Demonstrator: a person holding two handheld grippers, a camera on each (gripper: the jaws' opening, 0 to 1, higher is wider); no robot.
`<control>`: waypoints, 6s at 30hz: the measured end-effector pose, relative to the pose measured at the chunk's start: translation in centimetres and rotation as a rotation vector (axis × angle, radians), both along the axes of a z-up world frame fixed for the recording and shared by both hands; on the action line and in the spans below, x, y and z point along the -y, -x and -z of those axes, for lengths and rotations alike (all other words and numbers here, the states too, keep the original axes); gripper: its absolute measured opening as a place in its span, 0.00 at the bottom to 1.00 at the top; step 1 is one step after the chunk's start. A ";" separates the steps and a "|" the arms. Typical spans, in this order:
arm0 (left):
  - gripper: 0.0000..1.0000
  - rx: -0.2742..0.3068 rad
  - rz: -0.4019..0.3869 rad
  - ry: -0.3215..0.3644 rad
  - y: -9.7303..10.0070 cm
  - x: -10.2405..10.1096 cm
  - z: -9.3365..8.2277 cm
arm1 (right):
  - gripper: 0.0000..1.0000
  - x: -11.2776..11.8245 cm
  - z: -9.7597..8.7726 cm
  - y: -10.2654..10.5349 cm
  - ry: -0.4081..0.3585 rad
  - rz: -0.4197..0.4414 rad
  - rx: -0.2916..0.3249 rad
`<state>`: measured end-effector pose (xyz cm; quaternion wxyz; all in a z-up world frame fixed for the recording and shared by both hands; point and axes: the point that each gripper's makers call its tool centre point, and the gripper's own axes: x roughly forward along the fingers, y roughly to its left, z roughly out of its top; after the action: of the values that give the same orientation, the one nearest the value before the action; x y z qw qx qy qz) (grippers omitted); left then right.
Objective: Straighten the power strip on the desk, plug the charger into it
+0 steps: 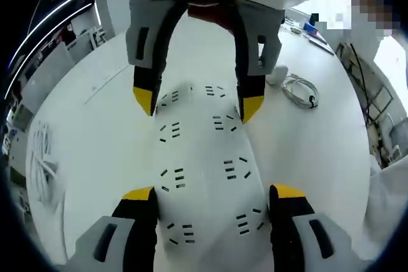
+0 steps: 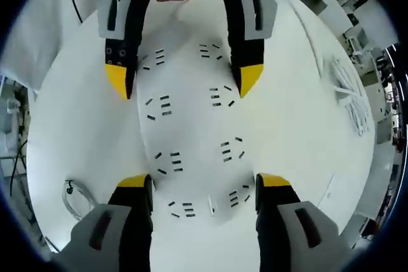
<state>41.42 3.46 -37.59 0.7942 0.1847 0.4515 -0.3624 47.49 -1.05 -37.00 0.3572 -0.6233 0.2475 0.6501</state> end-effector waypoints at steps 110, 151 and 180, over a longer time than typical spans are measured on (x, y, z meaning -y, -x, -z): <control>0.70 -0.021 0.454 -0.053 1.5 -0.6 -0.1 | 0.63 2.1 0.2 6.2 -0.061 0.564 -0.061; 0.69 -0.049 0.593 -0.132 1.9 -1.5 0.0 | 0.62 1.7 0.4 6.7 -0.106 0.557 -0.088; 0.69 -0.057 0.645 -0.172 2.1 -1.2 0.0 | 0.62 2.4 0.6 8.1 -0.116 0.695 -0.083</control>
<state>39.33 4.64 -37.61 0.6071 0.3741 0.4206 -0.5608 39.40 -3.40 -37.57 0.5814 -0.4536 0.4217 0.5276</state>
